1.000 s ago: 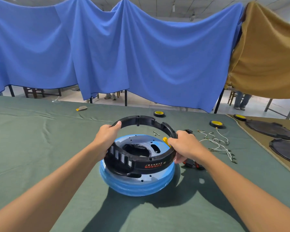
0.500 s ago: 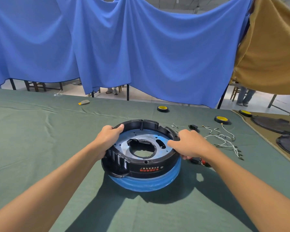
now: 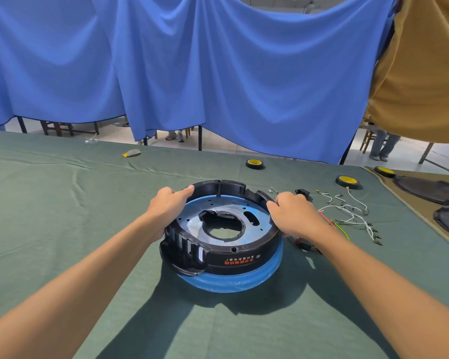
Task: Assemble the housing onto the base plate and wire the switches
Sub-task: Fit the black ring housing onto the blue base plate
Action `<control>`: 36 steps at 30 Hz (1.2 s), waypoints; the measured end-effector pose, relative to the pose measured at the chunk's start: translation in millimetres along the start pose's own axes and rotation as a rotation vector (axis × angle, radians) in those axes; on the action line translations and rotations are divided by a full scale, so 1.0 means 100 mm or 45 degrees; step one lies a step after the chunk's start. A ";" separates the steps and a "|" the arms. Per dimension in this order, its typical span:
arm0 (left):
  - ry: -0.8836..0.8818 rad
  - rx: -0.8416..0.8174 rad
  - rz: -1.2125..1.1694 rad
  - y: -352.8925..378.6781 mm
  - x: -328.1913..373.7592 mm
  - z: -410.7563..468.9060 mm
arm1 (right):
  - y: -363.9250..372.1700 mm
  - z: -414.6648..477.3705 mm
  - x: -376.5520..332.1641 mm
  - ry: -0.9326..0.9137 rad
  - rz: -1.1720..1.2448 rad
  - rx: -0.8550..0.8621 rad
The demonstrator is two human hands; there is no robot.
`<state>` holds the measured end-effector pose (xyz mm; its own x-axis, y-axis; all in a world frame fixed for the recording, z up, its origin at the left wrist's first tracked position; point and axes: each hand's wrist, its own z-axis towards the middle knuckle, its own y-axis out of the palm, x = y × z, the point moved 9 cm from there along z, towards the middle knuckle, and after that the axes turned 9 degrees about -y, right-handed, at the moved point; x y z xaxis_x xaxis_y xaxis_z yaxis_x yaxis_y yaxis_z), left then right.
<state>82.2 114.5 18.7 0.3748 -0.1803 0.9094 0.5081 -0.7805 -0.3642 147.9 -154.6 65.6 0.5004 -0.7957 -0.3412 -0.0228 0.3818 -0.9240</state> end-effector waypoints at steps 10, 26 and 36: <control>0.048 0.050 0.173 0.02 0.10 -0.06 | 0.00 0.05 -0.01 0.065 0.050 -0.072; 0.060 0.206 0.804 -0.03 0.26 -0.12 | 0.03 0.09 0.27 0.223 0.577 0.079; 0.134 0.045 0.536 0.09 0.26 -0.10 | 0.14 0.03 0.21 0.233 0.754 -0.130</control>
<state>88.5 96.8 41.5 0.4746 -0.5401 0.6950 0.3550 -0.6051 -0.7127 161.1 -164.7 45.7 0.2213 -0.5338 -0.8161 -0.3383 0.7429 -0.5776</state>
